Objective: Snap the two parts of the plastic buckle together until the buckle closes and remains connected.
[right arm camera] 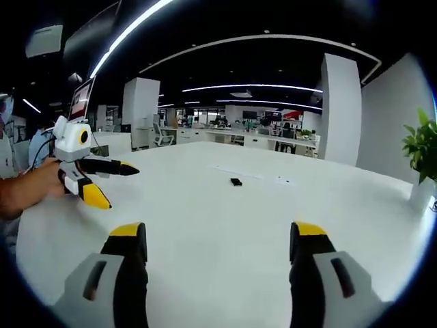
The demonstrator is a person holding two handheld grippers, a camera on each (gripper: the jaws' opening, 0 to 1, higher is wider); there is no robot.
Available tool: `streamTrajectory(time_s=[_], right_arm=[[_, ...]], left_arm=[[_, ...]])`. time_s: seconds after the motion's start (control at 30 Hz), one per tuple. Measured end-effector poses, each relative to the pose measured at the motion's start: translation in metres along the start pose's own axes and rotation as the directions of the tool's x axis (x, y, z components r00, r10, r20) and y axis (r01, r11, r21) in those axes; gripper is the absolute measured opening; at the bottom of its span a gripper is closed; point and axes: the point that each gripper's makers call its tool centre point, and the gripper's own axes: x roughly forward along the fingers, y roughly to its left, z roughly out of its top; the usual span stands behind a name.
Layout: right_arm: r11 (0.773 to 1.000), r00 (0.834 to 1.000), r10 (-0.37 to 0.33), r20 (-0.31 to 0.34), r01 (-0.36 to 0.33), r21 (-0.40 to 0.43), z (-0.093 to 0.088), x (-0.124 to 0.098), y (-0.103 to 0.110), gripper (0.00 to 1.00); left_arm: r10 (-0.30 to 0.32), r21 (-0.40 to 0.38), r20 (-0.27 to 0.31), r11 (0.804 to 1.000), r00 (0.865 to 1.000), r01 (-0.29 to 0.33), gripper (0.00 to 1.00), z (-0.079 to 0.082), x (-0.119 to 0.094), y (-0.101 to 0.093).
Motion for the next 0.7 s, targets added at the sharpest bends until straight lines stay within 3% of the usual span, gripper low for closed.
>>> streamTrajectory(time_s=[0.7], right_arm=[[1.0,1.0,0.024,-0.001,-0.024,-0.011,-0.0016,0.0033,0.0036,0.85]], left_arm=[[-0.015,-0.009,0.002,1.0,1.0,0.015,1.0,0.0038,0.0061,0.0032]])
